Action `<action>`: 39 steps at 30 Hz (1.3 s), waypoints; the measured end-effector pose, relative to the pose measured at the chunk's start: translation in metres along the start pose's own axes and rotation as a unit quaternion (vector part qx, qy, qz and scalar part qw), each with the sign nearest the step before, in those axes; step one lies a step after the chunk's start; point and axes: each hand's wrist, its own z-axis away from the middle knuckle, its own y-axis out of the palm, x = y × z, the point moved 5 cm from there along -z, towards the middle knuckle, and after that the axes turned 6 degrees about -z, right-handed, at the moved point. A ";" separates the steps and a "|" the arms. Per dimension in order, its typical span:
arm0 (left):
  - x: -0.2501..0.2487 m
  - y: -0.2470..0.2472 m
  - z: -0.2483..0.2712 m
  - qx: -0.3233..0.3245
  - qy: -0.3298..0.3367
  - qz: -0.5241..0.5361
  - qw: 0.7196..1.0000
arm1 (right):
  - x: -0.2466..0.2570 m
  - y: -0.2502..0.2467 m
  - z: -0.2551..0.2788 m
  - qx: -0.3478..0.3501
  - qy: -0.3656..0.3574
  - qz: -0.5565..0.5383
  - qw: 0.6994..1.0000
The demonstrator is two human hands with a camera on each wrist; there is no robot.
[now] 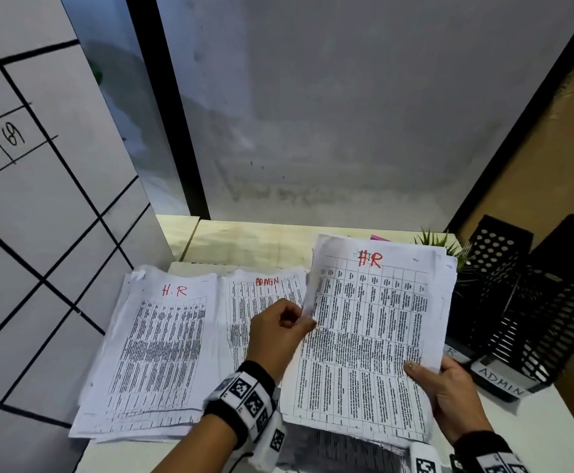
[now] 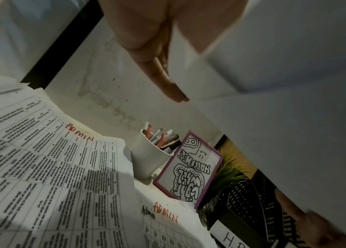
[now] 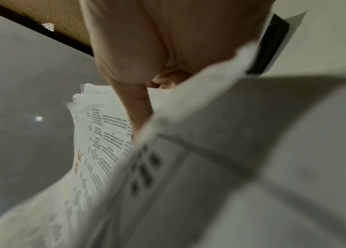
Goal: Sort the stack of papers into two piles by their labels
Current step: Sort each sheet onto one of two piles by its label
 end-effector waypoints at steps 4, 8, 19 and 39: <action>0.004 -0.002 0.003 -0.027 0.031 0.039 0.998 | -0.001 0.000 0.000 0.002 -0.005 0.002 1.000; 0.008 -0.003 0.007 -0.027 0.101 0.008 0.994 | 0.002 0.006 0.004 0.010 -0.007 -0.010 1.000; -0.014 0.001 0.034 0.049 0.141 0.041 0.988 | -0.005 0.006 0.001 0.004 -0.009 0.012 1.000; 0.023 -0.039 0.008 -0.098 -0.026 0.074 0.992 | -0.002 0.011 0.007 -0.014 0.011 -0.011 1.000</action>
